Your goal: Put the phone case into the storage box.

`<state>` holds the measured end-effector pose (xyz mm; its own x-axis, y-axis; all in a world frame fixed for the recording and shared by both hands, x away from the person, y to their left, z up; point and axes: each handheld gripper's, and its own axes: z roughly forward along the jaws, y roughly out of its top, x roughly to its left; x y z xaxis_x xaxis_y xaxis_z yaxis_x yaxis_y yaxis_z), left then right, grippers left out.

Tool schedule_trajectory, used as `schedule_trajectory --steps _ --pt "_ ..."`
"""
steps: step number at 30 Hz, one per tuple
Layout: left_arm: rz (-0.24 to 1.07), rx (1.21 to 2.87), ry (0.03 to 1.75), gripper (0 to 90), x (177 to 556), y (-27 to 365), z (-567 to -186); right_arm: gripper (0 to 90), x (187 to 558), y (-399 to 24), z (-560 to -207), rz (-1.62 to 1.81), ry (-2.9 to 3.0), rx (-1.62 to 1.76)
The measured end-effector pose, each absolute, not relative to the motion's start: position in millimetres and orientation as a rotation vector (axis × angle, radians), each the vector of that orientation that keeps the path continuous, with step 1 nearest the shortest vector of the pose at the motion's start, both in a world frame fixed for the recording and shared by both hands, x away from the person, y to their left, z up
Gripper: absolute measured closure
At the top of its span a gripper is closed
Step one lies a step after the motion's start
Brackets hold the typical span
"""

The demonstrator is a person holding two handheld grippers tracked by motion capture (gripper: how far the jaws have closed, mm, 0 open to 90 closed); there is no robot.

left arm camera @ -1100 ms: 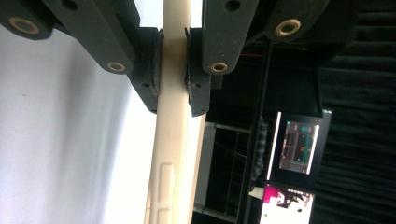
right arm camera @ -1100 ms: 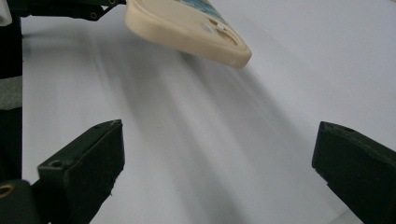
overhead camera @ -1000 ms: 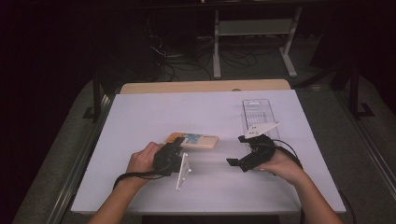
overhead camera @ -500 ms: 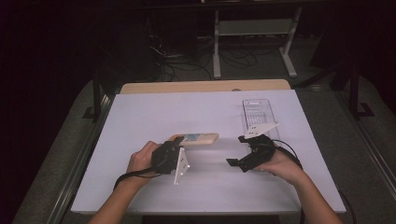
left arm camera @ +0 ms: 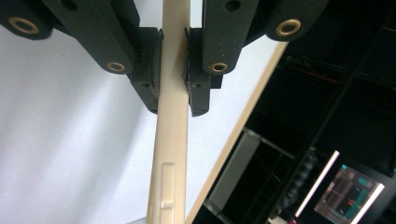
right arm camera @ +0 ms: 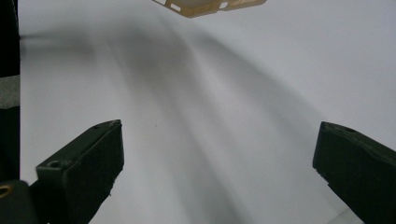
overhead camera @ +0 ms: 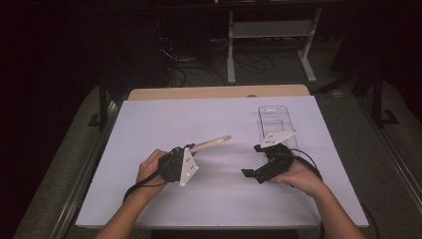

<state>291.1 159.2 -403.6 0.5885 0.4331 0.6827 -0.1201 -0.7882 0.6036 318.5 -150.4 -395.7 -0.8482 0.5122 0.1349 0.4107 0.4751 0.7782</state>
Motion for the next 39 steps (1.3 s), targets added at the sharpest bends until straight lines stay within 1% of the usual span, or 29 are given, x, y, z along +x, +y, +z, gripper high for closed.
schedule_trajectory --steps 17,27,32,39 --pt "0.95 2.155 0.448 79.4 300.1 166.2 -396.4 0.8 319.9 -150.6 -396.4 1.314 2.609 0.825" --pt "0.793 2.082 0.585 79.3 307.4 173.9 -393.3 0.8 320.1 -151.3 -396.3 1.315 2.609 0.831" --pt "0.743 2.072 0.639 79.3 310.7 178.1 -391.3 0.8 320.3 -151.3 -396.3 1.319 2.606 0.83" --pt "0.651 2.007 0.738 79.3 315.3 181.6 -390.0 0.8 321.0 -153.2 -394.0 1.342 2.59 0.871"
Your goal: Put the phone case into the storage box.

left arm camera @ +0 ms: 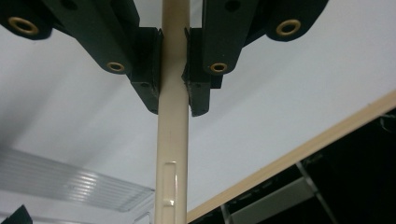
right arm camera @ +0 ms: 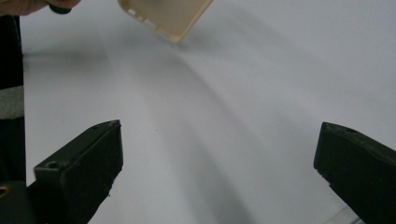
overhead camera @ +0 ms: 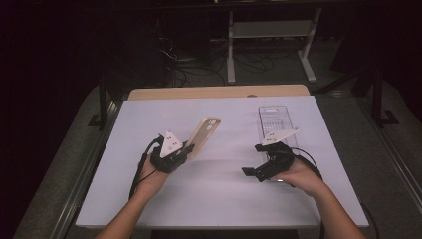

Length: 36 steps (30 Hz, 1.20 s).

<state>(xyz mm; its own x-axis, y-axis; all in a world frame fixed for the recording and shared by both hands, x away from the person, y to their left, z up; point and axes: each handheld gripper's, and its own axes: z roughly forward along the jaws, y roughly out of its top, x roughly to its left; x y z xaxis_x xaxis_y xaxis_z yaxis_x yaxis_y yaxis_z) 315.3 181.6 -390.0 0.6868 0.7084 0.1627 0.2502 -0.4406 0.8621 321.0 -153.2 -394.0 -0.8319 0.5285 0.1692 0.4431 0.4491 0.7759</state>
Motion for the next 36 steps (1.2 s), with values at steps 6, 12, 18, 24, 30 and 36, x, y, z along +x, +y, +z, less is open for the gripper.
schedule_trajectory --steps 6,12,18,24,30,36 --pt "0.61 1.975 0.784 79.3 315.5 179.0 -390.8 0.0 321.7 -153.7 -391.5 1.372 2.566 0.926" --pt "0.601 1.969 0.806 79.2 314.9 176.7 -389.8 0.0 325.7 -148.6 -383.8 1.378 2.548 0.937" --pt "0.594 1.947 0.841 79.3 315.3 176.0 -389.9 0.0 333.5 -139.1 -374.9 1.377 2.539 0.941" --pt "0.59 1.946 0.855 79.3 314.7 176.1 -388.4 0.0 343.4 -130.0 -369.3 1.388 2.529 0.949" --pt "0.588 1.943 0.862 79.2 314.8 175.9 -388.6 0.0 353.3 -120.0 -365.4 1.414 2.519 0.944" --pt "0.58 1.939 0.87 79.3 314.9 175.9 -388.7 0.0 361.7 -111.5 -365.6 1.435 2.511 0.943"
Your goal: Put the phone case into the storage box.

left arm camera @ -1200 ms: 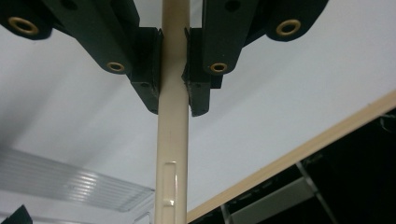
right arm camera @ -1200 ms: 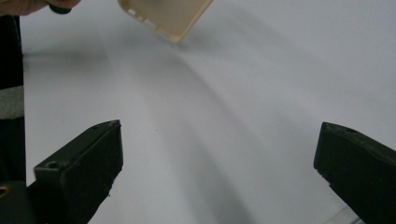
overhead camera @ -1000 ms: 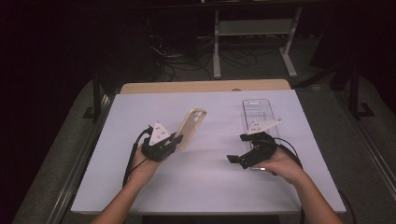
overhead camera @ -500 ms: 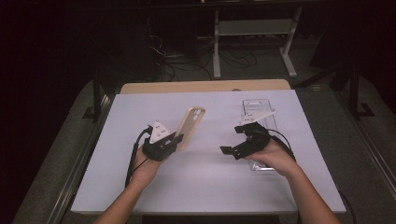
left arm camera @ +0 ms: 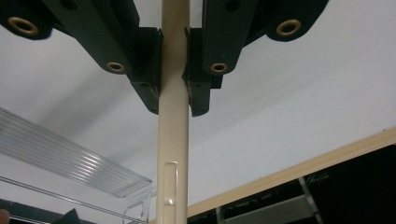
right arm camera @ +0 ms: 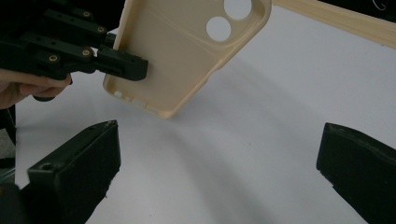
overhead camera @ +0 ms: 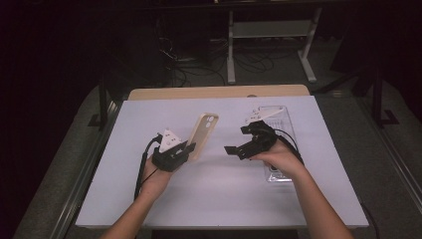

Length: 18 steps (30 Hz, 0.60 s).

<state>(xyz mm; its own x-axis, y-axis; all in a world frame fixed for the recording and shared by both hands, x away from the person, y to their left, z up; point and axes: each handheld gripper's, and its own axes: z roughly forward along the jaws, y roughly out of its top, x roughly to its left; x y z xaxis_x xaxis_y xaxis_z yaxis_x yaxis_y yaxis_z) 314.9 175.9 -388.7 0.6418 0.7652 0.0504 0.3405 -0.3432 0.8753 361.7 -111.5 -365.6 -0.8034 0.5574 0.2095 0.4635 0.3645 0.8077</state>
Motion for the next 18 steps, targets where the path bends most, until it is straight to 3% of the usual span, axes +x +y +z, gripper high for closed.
schedule_trajectory --steps 18 --pt "0.584 1.914 0.887 79.3 314.0 171.6 -390.0 0.0 363.0 -102.1 -375.1 1.59 2.466 1.044"
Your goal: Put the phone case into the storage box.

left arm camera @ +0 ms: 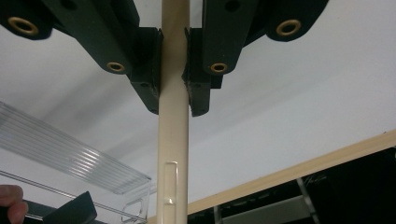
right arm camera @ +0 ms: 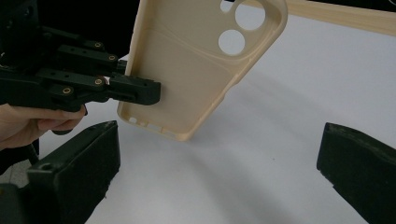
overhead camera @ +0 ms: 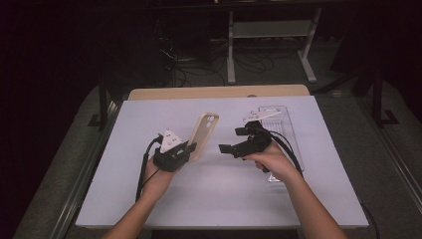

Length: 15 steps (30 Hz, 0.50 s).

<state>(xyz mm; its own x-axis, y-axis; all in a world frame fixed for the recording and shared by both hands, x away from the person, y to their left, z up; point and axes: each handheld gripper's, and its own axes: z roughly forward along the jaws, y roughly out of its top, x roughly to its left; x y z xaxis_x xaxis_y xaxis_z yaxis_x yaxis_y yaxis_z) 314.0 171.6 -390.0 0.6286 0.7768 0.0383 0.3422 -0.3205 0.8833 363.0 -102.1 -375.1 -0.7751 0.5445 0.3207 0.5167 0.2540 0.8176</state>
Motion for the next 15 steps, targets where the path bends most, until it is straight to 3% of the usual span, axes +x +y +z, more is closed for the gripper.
schedule_trajectory --steps 15 --pt "0.566 1.889 0.909 79.3 310.6 162.0 -390.6 0.0 364.0 -94.4 -379.6 1.632 2.441 1.094"
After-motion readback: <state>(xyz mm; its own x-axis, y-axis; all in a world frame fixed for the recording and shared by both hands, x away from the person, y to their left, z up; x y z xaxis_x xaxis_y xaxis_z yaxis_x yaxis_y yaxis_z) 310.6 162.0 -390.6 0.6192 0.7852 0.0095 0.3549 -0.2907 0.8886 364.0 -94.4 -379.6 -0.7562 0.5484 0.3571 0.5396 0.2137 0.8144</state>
